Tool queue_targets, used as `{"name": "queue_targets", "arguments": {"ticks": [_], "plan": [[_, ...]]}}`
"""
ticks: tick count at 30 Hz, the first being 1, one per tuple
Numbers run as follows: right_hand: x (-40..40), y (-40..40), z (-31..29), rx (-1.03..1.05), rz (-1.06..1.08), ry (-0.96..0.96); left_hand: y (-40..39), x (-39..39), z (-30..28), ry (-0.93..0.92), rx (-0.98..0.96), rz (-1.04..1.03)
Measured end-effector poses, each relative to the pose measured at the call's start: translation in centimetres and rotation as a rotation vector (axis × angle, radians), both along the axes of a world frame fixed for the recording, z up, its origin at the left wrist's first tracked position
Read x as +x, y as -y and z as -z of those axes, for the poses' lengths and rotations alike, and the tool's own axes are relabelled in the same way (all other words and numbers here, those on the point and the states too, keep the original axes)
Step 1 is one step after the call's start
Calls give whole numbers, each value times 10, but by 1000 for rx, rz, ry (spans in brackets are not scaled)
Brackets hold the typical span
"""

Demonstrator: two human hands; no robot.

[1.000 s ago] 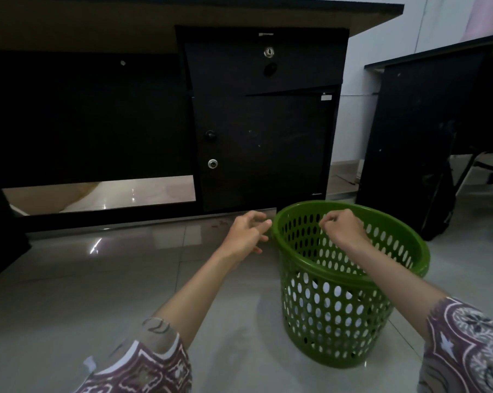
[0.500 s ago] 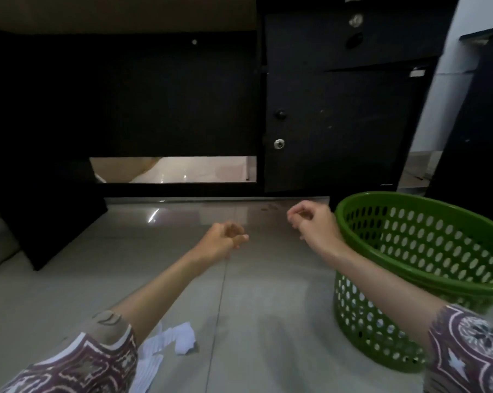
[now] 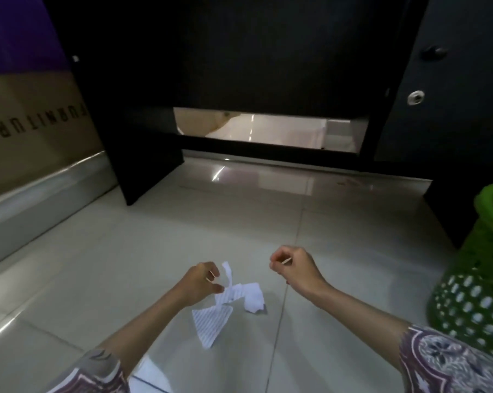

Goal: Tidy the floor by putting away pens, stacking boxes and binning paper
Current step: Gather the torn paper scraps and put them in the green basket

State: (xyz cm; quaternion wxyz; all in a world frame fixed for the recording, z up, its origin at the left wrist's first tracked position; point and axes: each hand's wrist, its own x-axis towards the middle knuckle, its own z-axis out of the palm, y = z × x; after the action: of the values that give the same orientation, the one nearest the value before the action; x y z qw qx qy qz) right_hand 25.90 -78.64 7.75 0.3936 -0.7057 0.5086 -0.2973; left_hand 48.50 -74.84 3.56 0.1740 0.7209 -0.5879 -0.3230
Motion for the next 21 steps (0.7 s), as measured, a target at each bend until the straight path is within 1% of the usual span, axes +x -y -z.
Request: {"name": "queue_targets", "arguments": {"ticks": [3, 7, 10, 13, 17, 21], "plan": [[19, 3, 20, 36, -34, -39, -7, 11, 25, 94, 83, 8], [34, 8, 41, 61, -58, -77, -12, 9, 47, 324, 196, 68], [43, 14, 57, 71, -58, -99, -14, 7, 63, 389, 237, 115], [46, 18, 69, 69, -51, -126, -15, 5, 74, 408, 213, 124], [47, 26, 84, 76, -52, -173, -14, 5, 78, 323, 212, 137], [47, 34, 97, 106, -101, -253, -13, 11, 80, 254, 180, 212]]}}
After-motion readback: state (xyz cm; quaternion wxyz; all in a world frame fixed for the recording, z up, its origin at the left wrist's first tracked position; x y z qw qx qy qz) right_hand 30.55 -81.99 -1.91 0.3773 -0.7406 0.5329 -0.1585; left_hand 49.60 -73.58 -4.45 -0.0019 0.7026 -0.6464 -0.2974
